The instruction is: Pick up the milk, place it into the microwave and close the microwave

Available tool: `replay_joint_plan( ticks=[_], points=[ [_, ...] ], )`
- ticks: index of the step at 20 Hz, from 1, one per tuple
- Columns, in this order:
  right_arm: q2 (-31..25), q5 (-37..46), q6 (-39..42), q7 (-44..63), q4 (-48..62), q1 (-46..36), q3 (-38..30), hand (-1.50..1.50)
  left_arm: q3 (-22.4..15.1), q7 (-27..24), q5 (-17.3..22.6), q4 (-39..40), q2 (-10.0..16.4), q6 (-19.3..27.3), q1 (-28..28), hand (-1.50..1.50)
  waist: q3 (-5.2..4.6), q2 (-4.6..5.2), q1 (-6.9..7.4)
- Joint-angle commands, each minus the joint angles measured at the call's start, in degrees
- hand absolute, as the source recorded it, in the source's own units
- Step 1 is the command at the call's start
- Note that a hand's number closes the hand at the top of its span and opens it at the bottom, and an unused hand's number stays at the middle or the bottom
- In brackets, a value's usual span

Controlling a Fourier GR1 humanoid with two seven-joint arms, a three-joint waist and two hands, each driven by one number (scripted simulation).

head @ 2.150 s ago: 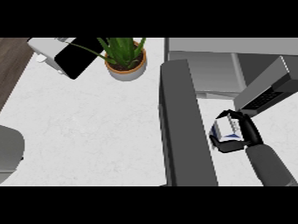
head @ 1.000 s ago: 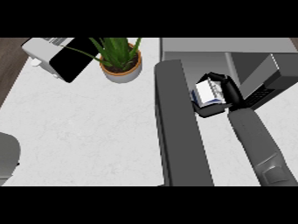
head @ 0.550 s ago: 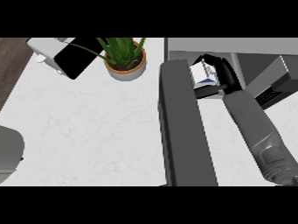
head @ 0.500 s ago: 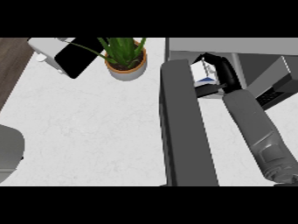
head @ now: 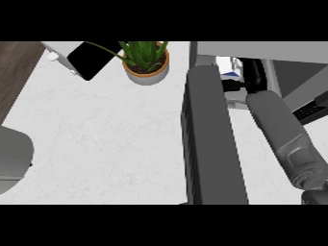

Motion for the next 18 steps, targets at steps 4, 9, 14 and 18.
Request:
replay_joint_plan(
  ticks=[4,9,14,18],
  points=[
    [-1.7,-0.3,-6.5,-0.2,1.8,-1.8,-1.8,-1.50,1.2,2.4,-0.2,1.0,0.2,1.6,-4.9,-1.50,0.07,0.98,0.66],
    [-1.3,3.4,-7.4,-0.5,5.0,-1.7,1.3,-1.50,1.7,1.9,-1.0,1.8,1.8,-0.3,-5.7,-1.50,0.09,1.14,2.24],
    [-0.4,1.7,-3.4,-1.5,5.6,-2.7,-0.2,-1.50,-0.5,2.3,-3.8,3.4,1.8,-0.4,-7.1,-1.50,0.10,0.77,1.79],
    [-0.4,-0.3,2.4,-4.7,5.7,-2.0,-2.0,-1.50,-1.4,2.9,-4.3,3.1,1.0,0.1,-8.7,-1.50,0.12,0.45,0.89]
  ],
)
